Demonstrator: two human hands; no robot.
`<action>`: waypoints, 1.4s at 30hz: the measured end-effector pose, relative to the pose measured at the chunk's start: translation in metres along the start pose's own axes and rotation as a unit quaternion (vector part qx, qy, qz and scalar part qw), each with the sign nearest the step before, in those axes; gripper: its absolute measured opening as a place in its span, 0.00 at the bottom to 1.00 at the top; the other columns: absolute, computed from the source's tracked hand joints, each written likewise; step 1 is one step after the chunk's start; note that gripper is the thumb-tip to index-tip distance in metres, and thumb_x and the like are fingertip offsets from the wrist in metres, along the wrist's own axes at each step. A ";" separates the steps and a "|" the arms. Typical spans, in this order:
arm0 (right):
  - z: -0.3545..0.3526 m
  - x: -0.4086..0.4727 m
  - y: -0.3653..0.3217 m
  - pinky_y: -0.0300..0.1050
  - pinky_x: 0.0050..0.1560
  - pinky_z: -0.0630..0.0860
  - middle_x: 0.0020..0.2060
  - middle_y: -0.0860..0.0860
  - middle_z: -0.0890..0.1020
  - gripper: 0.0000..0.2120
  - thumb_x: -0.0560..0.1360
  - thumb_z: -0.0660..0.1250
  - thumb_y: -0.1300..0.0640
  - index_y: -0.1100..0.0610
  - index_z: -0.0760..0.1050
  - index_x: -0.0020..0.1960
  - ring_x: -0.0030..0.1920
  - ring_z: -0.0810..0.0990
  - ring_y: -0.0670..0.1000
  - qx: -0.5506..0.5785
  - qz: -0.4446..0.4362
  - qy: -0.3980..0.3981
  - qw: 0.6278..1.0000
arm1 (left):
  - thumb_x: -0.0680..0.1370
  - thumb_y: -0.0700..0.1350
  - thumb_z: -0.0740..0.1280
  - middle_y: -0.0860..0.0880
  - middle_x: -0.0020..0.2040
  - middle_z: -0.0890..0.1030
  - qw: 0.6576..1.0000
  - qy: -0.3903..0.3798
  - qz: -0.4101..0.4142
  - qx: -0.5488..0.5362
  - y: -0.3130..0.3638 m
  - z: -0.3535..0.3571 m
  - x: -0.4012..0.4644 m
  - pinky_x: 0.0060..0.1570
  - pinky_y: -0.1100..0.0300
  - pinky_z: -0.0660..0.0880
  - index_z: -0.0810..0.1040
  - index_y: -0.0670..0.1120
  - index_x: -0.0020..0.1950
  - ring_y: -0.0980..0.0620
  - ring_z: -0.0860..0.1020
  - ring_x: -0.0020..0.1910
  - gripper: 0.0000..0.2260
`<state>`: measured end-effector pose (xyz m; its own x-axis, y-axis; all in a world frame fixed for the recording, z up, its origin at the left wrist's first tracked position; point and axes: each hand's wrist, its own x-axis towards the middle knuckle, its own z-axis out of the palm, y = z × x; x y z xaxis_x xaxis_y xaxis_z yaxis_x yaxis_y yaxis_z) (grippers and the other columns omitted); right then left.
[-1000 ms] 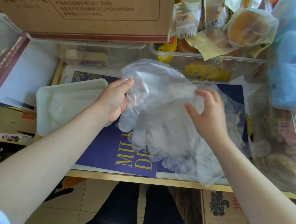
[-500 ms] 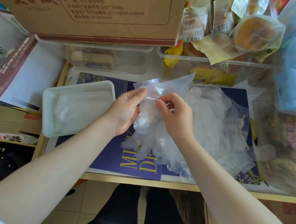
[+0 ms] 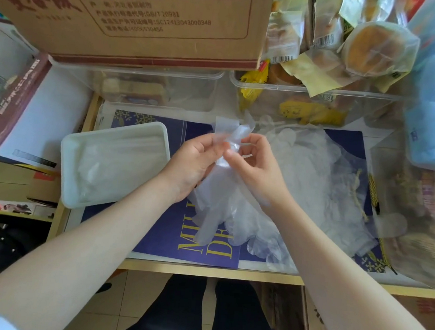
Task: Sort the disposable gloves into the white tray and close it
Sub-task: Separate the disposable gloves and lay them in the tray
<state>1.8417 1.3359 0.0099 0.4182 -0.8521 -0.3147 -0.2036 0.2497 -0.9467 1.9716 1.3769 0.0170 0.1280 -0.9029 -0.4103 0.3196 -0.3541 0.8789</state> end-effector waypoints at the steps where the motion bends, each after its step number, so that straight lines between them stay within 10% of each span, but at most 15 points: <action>1: 0.000 0.000 -0.001 0.38 0.41 0.74 0.45 0.49 0.77 0.33 0.60 0.71 0.38 0.53 0.69 0.57 0.41 0.75 0.45 -0.037 -0.004 -0.003 0.999 | 0.74 0.48 0.68 0.45 0.48 0.82 1.000 0.011 0.004 0.028 -0.001 -0.001 0.001 0.49 0.58 0.75 0.79 0.46 0.56 0.50 0.79 0.47 0.12; 6: -0.003 0.000 -0.004 0.37 0.41 0.73 0.44 0.46 0.77 0.24 0.70 0.71 0.58 0.56 0.66 0.62 0.40 0.75 0.40 -0.178 -0.061 -0.032 0.982 | 0.77 0.35 0.64 0.48 0.50 0.83 0.990 0.034 0.045 0.128 -0.002 0.000 0.006 0.54 0.57 0.76 0.79 0.47 0.55 0.52 0.80 0.50 0.10; 9: -0.001 0.004 -0.003 0.34 0.34 0.69 0.34 0.47 0.77 0.12 0.72 0.62 0.66 0.56 0.70 0.53 0.32 0.74 0.41 -0.212 -0.066 0.011 0.975 | 0.78 0.44 0.65 0.50 0.41 0.81 0.987 0.068 0.050 0.136 0.001 0.002 0.010 0.52 0.58 0.73 0.81 0.48 0.45 0.54 0.78 0.44 0.05; 15: -0.029 0.010 -0.011 0.44 0.39 0.73 0.30 0.51 0.77 0.19 0.69 0.51 0.77 0.57 0.69 0.33 0.33 0.76 0.51 0.033 0.001 0.076 0.997 | 0.80 0.44 0.62 0.49 0.42 0.82 0.984 0.133 -0.008 0.120 0.003 -0.014 0.025 0.60 0.52 0.71 0.80 0.48 0.42 0.50 0.77 0.47 0.10; 21: -0.069 -0.016 -0.034 0.42 0.29 0.74 0.30 0.53 0.72 0.15 0.61 0.53 0.74 0.58 0.73 0.34 0.29 0.70 0.52 0.385 0.124 -0.186 0.896 | 0.81 0.40 0.59 0.57 0.28 0.81 0.984 0.169 -0.055 0.013 0.011 -0.024 0.039 0.35 0.69 0.75 0.74 0.47 0.40 0.61 0.79 0.30 0.10; 24: -0.077 -0.019 -0.030 0.57 0.48 0.77 0.42 0.64 0.80 0.15 0.68 0.57 0.69 0.69 0.75 0.52 0.42 0.79 0.62 0.468 0.137 -0.326 0.809 | 0.81 0.40 0.58 0.56 0.28 0.81 0.991 0.113 -0.077 0.002 0.014 -0.020 0.040 0.32 0.67 0.75 0.76 0.47 0.42 0.60 0.79 0.29 0.11; 26: -0.075 -0.015 -0.028 0.58 0.53 0.76 0.39 0.60 0.82 0.11 0.72 0.62 0.62 0.66 0.77 0.51 0.40 0.82 0.58 0.447 0.136 -0.304 0.830 | 0.82 0.42 0.57 0.54 0.30 0.82 0.992 0.082 -0.092 -0.005 0.014 -0.018 0.040 0.31 0.67 0.75 0.77 0.46 0.44 0.59 0.80 0.31 0.11; 32: -0.049 0.010 -0.011 0.41 0.29 0.70 0.27 0.52 0.71 0.10 0.78 0.62 0.61 0.57 0.68 0.38 0.27 0.70 0.48 0.160 0.140 -0.031 0.977 | 0.81 0.46 0.59 0.50 0.34 0.83 0.986 0.008 -0.162 -0.026 0.012 -0.017 0.035 0.28 0.66 0.75 0.79 0.45 0.47 0.55 0.81 0.31 0.11; 37: -0.039 0.027 0.005 0.36 0.26 0.69 0.30 0.54 0.76 0.10 0.76 0.63 0.65 0.58 0.70 0.36 0.23 0.71 0.47 0.056 0.127 0.103 0.985 | 0.80 0.54 0.58 0.50 0.42 0.83 0.982 0.051 -0.179 0.023 0.008 -0.025 0.033 0.34 0.61 0.78 0.78 0.45 0.54 0.55 0.82 0.37 0.15; 42: -0.030 0.032 0.015 0.42 0.28 0.70 0.33 0.53 0.82 0.09 0.77 0.63 0.65 0.58 0.70 0.38 0.23 0.73 0.47 0.109 0.128 0.077 0.983 | 0.74 0.66 0.60 0.45 0.63 0.77 0.972 0.116 -0.189 0.072 0.003 -0.030 0.036 0.59 0.52 0.75 0.71 0.45 0.68 0.49 0.78 0.57 0.31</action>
<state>1.8250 1.2986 -0.0123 0.2350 -0.8038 -0.5465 -0.0840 0.5433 -0.8353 2.0056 1.3509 -0.0025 0.2402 -0.6281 -0.7402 0.2526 -0.6958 0.6724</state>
